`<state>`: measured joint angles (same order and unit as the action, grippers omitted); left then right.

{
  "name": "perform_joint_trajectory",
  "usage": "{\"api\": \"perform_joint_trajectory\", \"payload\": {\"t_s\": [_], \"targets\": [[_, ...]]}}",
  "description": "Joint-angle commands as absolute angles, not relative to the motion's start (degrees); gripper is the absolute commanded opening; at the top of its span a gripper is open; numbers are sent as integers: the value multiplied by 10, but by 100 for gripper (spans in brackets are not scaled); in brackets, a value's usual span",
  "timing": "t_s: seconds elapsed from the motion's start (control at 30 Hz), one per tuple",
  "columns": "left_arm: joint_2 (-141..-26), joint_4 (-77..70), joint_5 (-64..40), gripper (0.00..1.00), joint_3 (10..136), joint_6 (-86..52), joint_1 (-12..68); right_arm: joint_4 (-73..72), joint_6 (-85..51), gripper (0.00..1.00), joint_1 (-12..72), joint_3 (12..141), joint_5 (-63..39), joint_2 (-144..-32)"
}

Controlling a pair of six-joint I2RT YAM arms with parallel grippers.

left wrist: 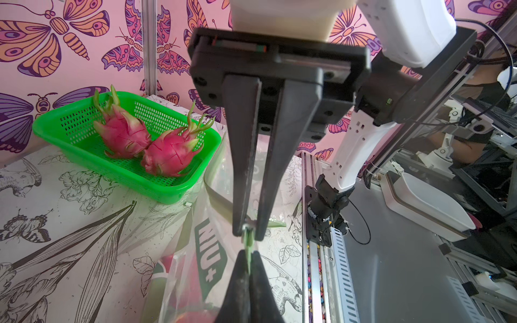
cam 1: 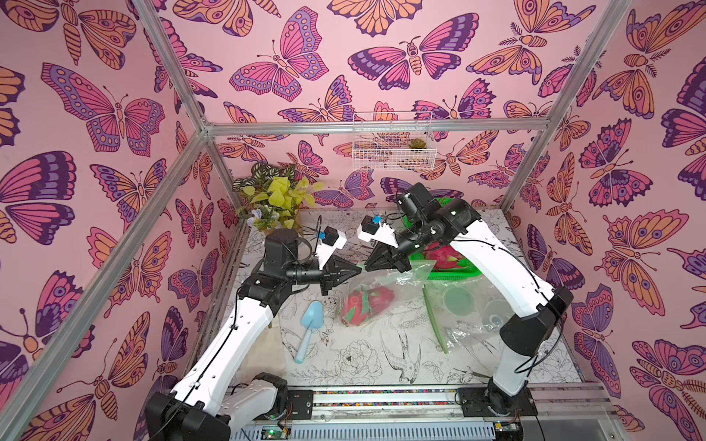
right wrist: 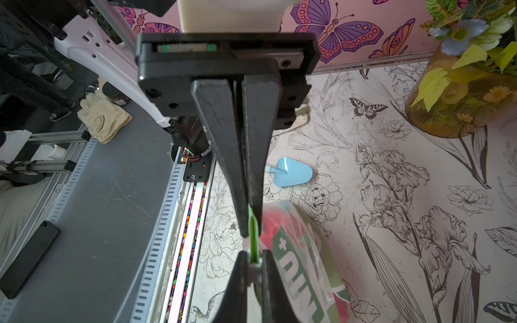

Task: Open the zip-top bag and take out the dragon fruit
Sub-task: Unzip the zipper on the zipper food storage bag.

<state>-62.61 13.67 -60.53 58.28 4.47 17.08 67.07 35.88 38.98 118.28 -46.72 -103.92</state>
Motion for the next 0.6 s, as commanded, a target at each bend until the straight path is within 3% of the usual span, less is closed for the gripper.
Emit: {"api": "perform_joint_trajectory", "payload": {"t_s": [0.0, 0.57], "targets": [[-587, 29, -614, 0, 582, 8, 148, 723, 366, 0, 373, 1146, -387, -1031], [-574, -63, -489, 0, 567, -76, 99, 650, 342, 0, 324, 1001, -336, -934]]}}
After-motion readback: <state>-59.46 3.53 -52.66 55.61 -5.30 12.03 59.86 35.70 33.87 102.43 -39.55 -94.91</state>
